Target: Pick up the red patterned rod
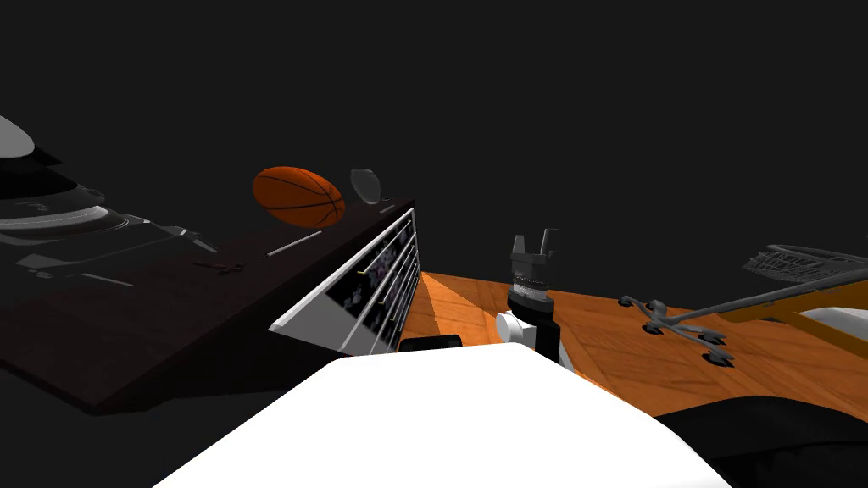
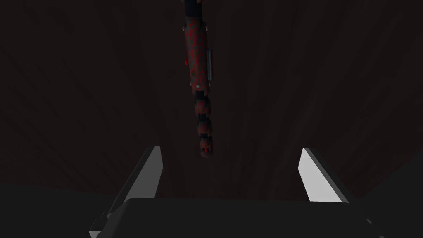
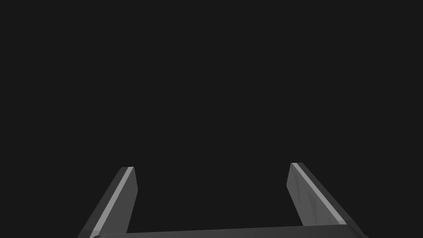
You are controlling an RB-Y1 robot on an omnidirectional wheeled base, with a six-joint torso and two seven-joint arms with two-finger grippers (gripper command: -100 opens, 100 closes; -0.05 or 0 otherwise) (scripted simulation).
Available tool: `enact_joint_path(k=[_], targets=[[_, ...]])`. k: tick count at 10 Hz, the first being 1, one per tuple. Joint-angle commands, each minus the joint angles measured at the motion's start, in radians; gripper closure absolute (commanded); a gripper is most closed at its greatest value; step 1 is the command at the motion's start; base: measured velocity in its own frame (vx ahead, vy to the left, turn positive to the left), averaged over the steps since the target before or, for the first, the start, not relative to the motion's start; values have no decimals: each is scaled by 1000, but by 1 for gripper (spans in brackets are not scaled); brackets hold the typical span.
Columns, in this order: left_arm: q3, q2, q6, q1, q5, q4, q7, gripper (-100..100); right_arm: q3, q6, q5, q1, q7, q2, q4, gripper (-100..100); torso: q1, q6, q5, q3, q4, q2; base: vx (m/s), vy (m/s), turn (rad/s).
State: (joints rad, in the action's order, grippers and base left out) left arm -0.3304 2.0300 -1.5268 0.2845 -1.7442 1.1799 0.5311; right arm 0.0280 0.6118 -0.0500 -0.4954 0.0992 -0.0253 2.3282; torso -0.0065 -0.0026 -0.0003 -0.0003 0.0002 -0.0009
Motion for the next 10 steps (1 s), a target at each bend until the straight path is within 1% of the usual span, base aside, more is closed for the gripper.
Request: enact_joint_path(k=[1, 3, 5, 6, 8, 9, 10], targets=[[4, -17, 8, -2, 6, -22, 45, -100, 0, 0, 0, 0, 0, 0, 0, 0, 0, 0, 0, 0, 0, 0, 85, -68, 91], [9, -36, 19, -1, 11, -58, 102, -100, 0, 0, 0, 0, 0, 0, 0, 0, -4, 0, -1, -2, -1, -3, 103, -81, 113], [14, -56, 30, 0, 16, -94, 162, -100, 0, 0, 0, 0, 0, 0, 0, 0, -2, 0, -1, -2, -1, -3, 87, -53, 89], [14, -56, 30, 0, 16, -94, 169, -100, 0, 0, 0, 0, 0, 0, 0, 0, -2, 0, -1, -1, -1, -2, 57, -47, 29], [19, -76, 41, 1, 20, -129, 227, -100, 0, 0, 0, 0, 0, 0, 0, 0, -2, 0, -1, -1, 0, -1, 75, -54, 68], [19, -76, 41, 1, 20, -129, 230, -100, 0, 0, 0, 0, 0, 0, 0, 0, -2, 0, 0, -1, -1, -2, 62, -42, 44], [22, -86, 46, 2, 23, -147, 261, -100, 0, 0, 0, 0, 0, 0, 0, 0, 0, 0, 0, -1, -1, -1, 47, -31, 53]])
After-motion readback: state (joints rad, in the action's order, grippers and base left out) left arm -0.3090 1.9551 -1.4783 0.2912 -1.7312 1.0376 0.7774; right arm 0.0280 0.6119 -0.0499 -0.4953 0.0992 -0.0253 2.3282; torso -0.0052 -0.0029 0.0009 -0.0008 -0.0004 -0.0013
